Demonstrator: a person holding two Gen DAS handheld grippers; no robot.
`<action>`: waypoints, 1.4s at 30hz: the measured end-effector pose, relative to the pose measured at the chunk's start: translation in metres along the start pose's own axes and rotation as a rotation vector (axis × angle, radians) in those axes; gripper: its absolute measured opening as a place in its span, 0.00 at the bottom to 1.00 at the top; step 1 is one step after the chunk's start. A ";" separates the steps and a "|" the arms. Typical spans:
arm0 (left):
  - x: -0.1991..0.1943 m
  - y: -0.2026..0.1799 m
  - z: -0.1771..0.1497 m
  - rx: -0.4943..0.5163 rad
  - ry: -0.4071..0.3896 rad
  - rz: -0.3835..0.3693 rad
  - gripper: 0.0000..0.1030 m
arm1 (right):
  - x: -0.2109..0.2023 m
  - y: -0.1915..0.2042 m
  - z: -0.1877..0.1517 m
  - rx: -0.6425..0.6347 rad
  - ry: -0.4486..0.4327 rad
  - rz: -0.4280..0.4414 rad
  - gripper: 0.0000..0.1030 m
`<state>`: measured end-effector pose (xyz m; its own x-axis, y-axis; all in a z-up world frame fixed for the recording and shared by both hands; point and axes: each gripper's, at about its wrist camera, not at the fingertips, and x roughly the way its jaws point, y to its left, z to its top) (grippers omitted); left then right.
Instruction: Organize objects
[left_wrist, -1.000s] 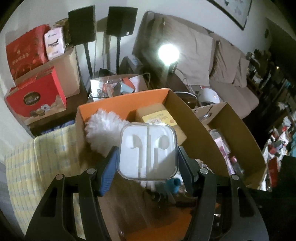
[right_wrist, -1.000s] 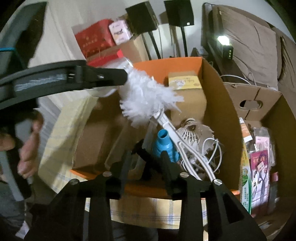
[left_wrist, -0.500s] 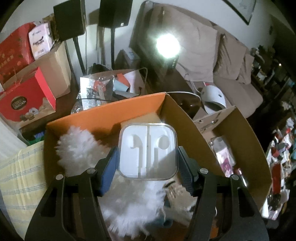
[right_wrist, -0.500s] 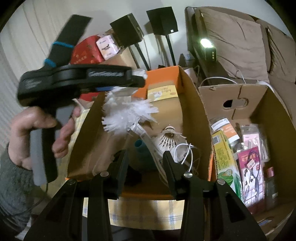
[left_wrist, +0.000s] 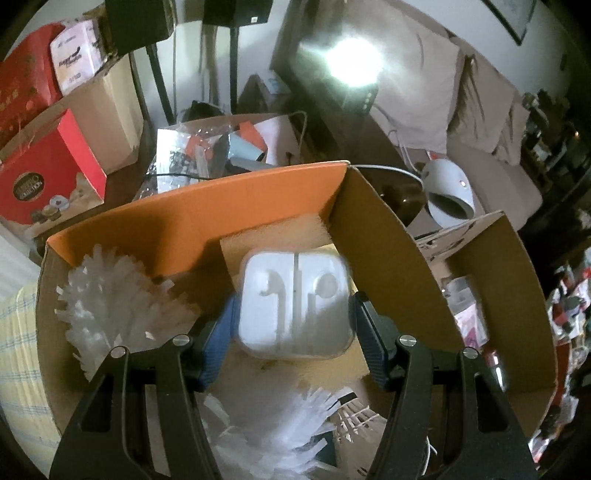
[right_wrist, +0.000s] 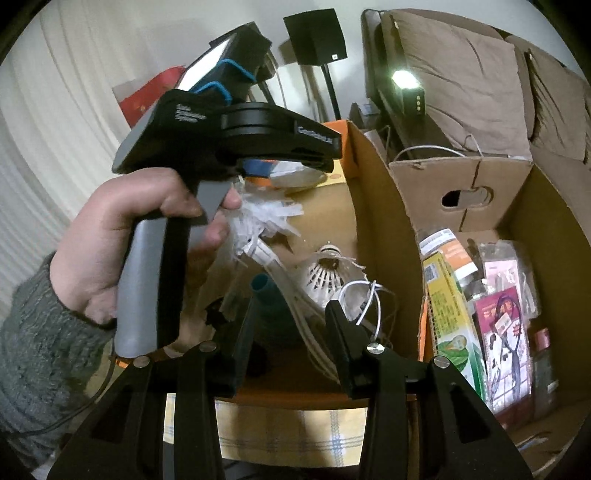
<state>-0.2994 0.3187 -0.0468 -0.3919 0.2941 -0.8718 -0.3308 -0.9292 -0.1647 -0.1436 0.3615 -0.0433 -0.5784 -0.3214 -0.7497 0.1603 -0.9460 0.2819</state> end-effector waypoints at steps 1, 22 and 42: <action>-0.004 0.002 0.000 -0.005 -0.006 -0.016 0.63 | 0.000 0.000 0.000 0.001 0.000 0.000 0.39; -0.143 0.067 -0.071 -0.026 -0.215 0.013 0.84 | -0.025 0.027 -0.001 -0.032 -0.075 -0.044 0.56; -0.215 0.130 -0.187 -0.095 -0.288 0.109 1.00 | -0.037 0.068 -0.010 -0.057 -0.121 -0.068 0.89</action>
<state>-0.0975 0.0924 0.0328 -0.6523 0.2302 -0.7222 -0.1970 -0.9715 -0.1318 -0.1033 0.3083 -0.0018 -0.6808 -0.2523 -0.6876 0.1608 -0.9674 0.1957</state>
